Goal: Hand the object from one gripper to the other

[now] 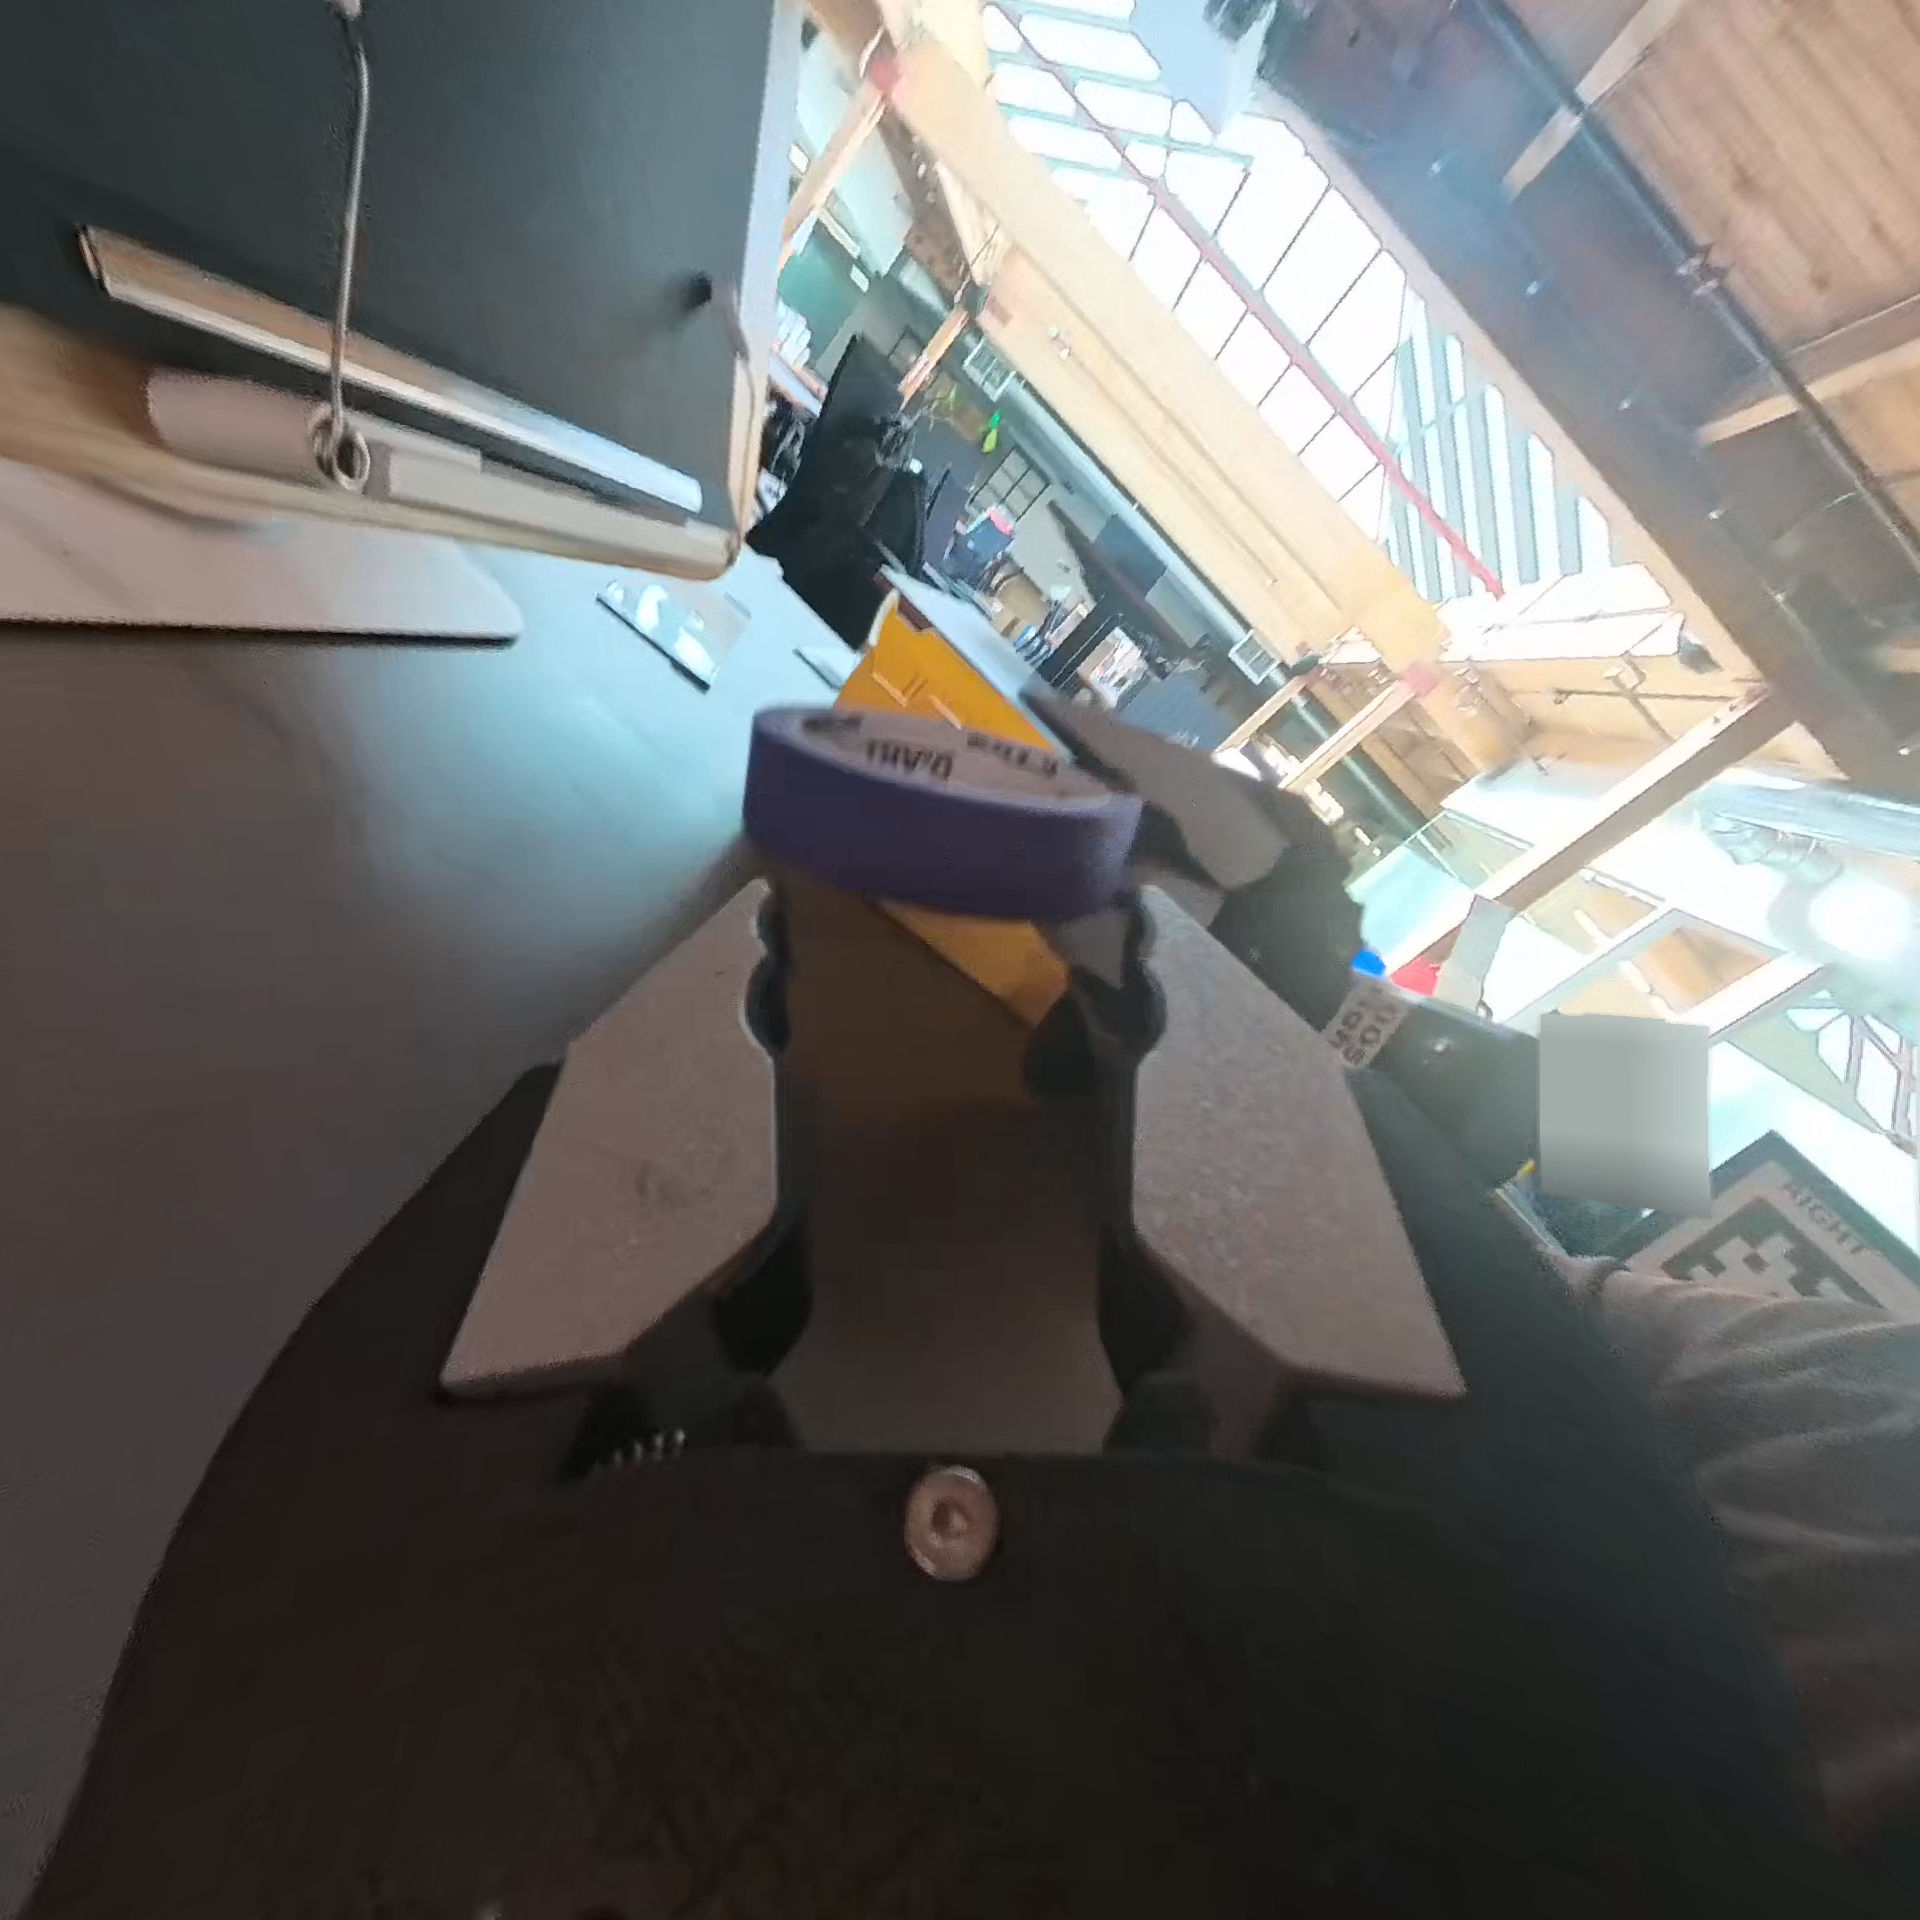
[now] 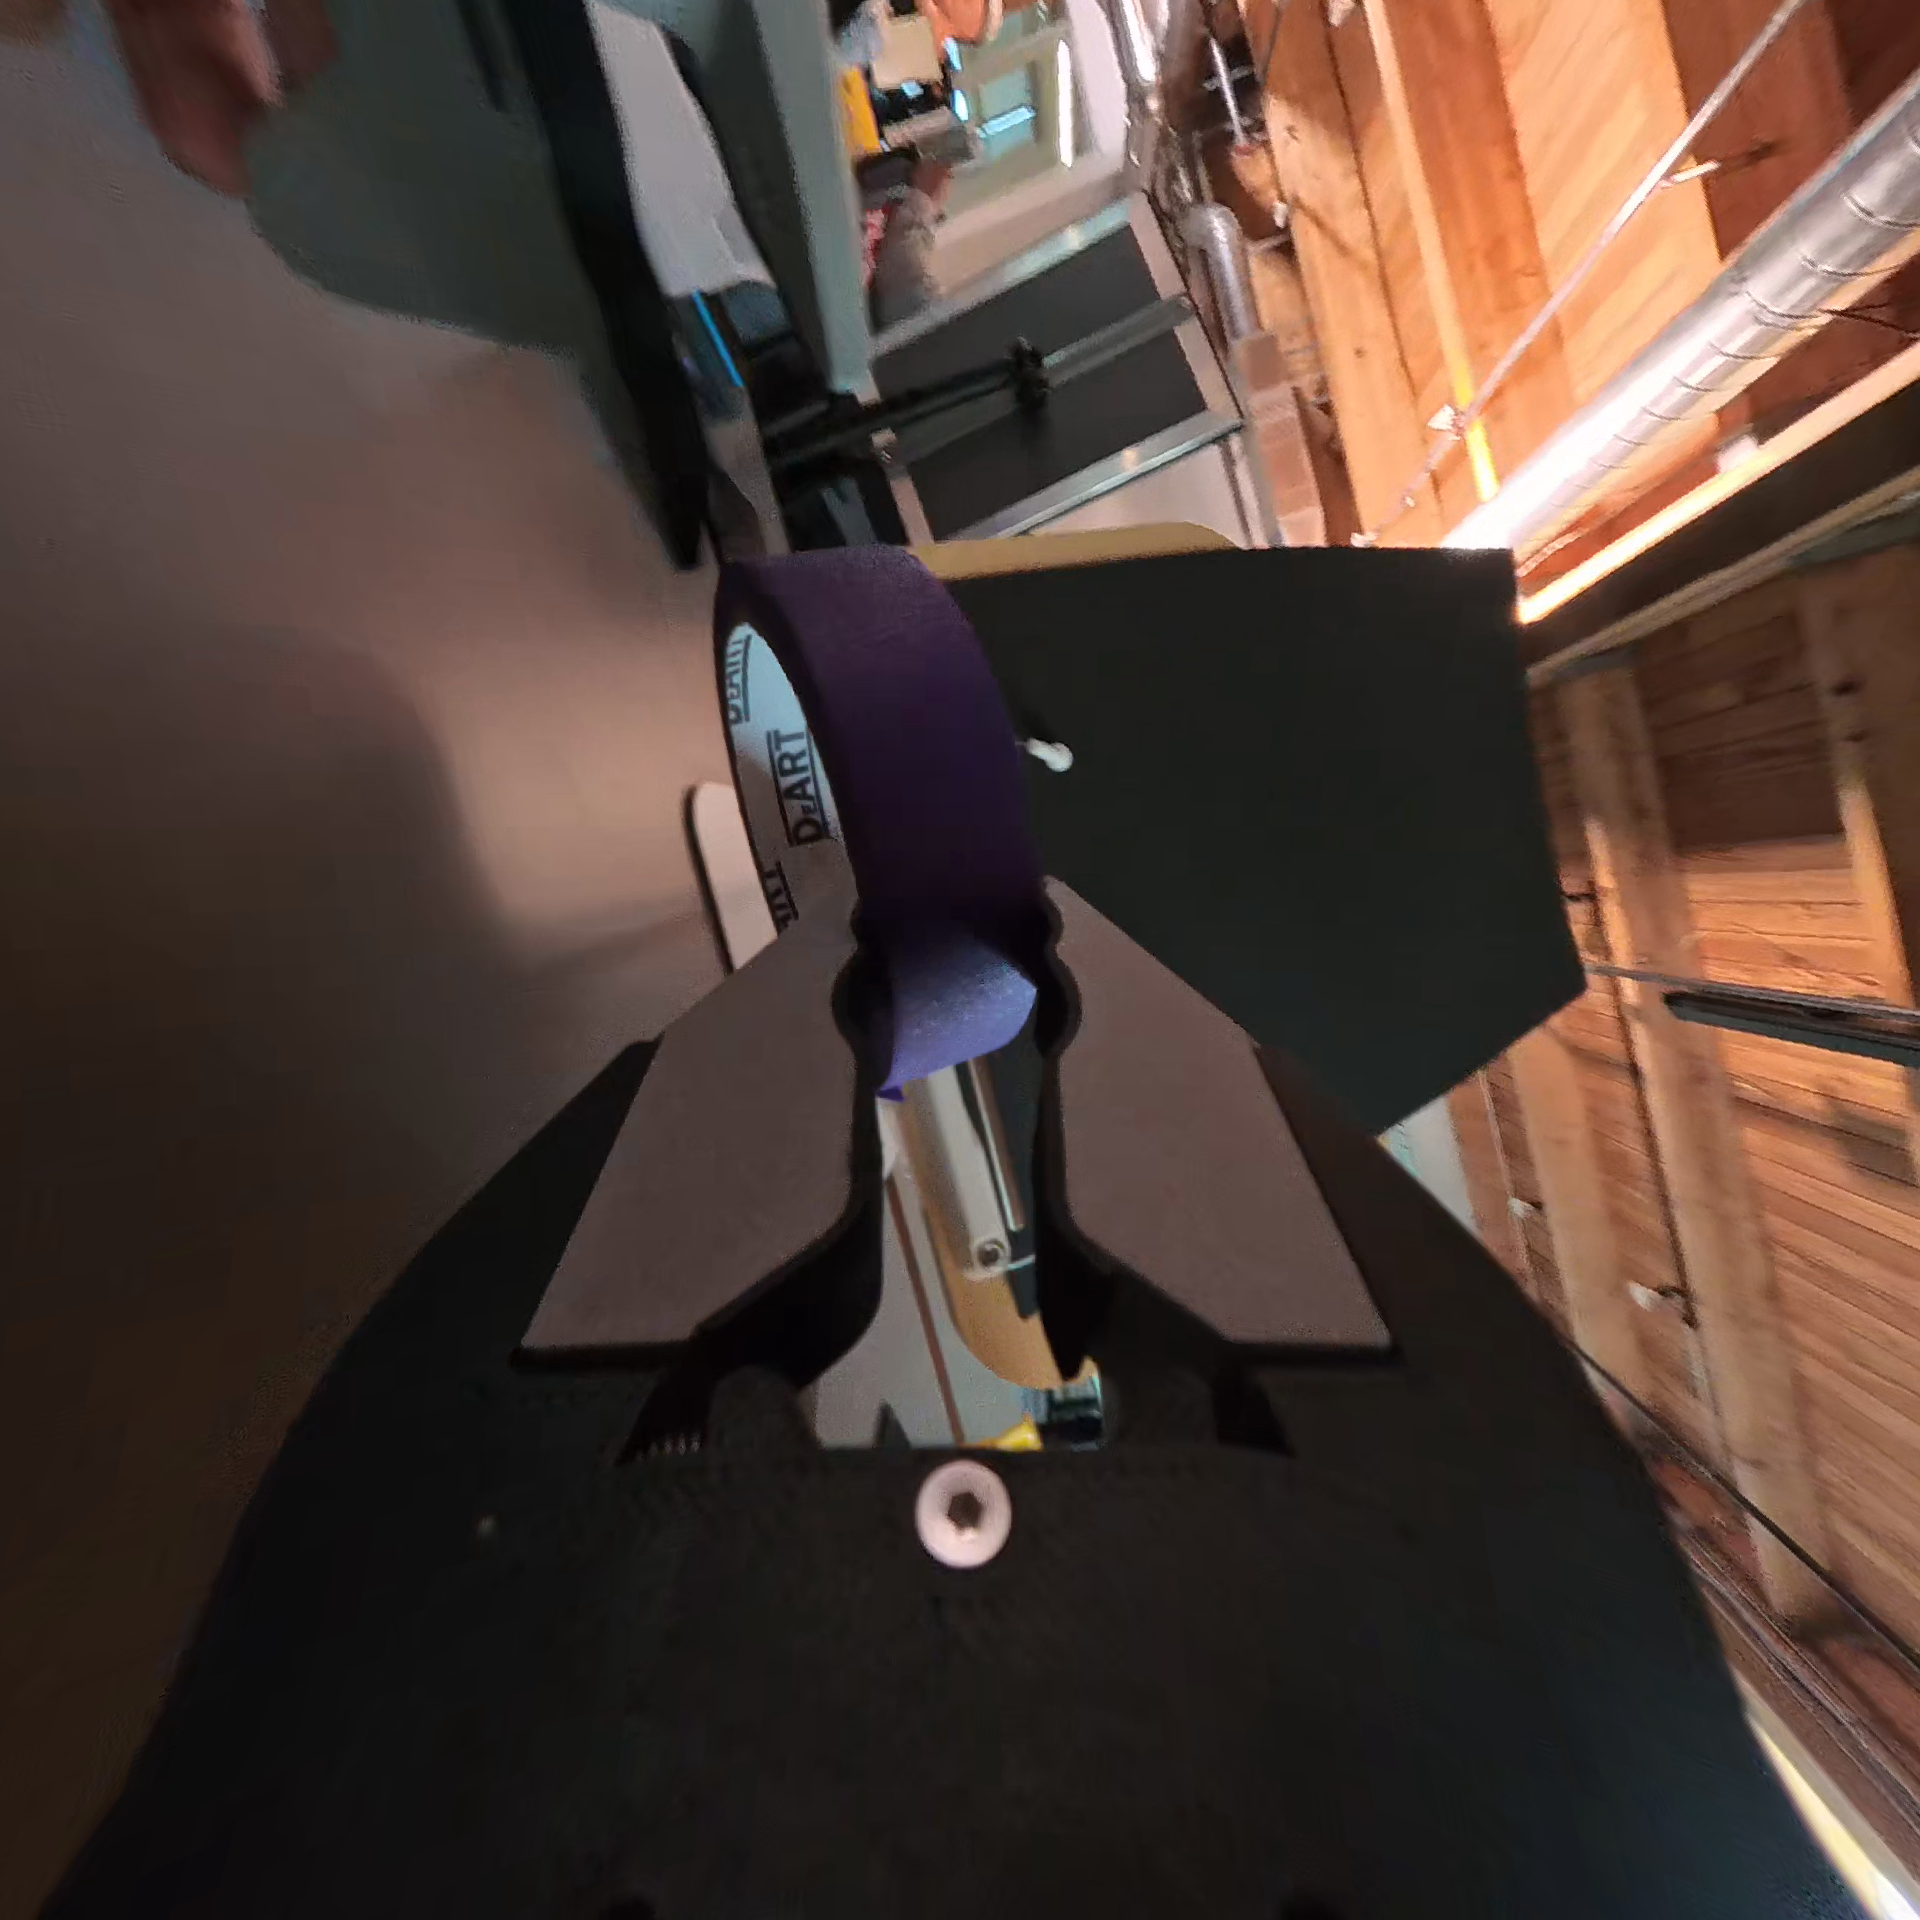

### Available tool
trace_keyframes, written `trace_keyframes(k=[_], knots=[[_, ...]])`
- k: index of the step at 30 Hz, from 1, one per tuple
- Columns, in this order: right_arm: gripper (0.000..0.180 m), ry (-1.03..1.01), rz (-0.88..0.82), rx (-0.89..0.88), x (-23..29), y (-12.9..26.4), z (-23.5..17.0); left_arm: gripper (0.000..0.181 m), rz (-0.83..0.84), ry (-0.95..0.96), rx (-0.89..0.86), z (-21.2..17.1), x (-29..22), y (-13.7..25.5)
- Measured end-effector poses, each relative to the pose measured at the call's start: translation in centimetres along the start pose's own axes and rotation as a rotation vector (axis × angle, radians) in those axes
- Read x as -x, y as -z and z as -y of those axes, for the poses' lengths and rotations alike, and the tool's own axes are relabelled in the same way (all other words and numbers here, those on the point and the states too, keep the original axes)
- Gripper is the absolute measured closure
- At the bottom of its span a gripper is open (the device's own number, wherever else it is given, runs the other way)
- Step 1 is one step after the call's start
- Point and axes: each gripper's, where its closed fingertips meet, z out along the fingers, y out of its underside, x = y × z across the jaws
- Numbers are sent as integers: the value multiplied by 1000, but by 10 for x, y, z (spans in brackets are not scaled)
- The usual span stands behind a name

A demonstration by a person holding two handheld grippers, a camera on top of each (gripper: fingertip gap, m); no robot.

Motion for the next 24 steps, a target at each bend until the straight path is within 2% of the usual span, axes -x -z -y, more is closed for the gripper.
trace_keyframes(k=[2, 7, 11, 12, 13, 15, 18, 19, 21, 24], knots=[[156, -5, -22, 25, -5, -1, -5, 108, -22, 21, 42, -8, -1, -4], [157, 101, -66, -29, -3, 3, 10, 108, -287, 239, 13, -10, -33, -12], [157, 284, -125, -35, 4, 4, 26, 110, -275, 294, 33, -16, -26, -15], [156, 308, -135, -41, 6, 4, 29, 128, -236, 266, 30, -16, -19, -15], [156, 310, -117, -40, 9, 4, 31, 132, -219, 238, 23, -15, -17, -14], [153, 234, 8, -60, 28, 3, 32, 141, -213, 177, 27, -12, -19, -12], [132, -34, 256, -109, 59, 7, 36, 163, -125, 18, 36, -11, -16, -9], [142, -138, 317, -136, 61, 10, 39, 173, -84, -38, 51, -11, -11, -7], [158, -286, 376, -182, 54, 14, 40, 173, -61, -104, 70, -10, -8, -2], [150, -419, 378, -215, 39, 16, 34, 174, -109, -118, 42, -3, -18, 1]])
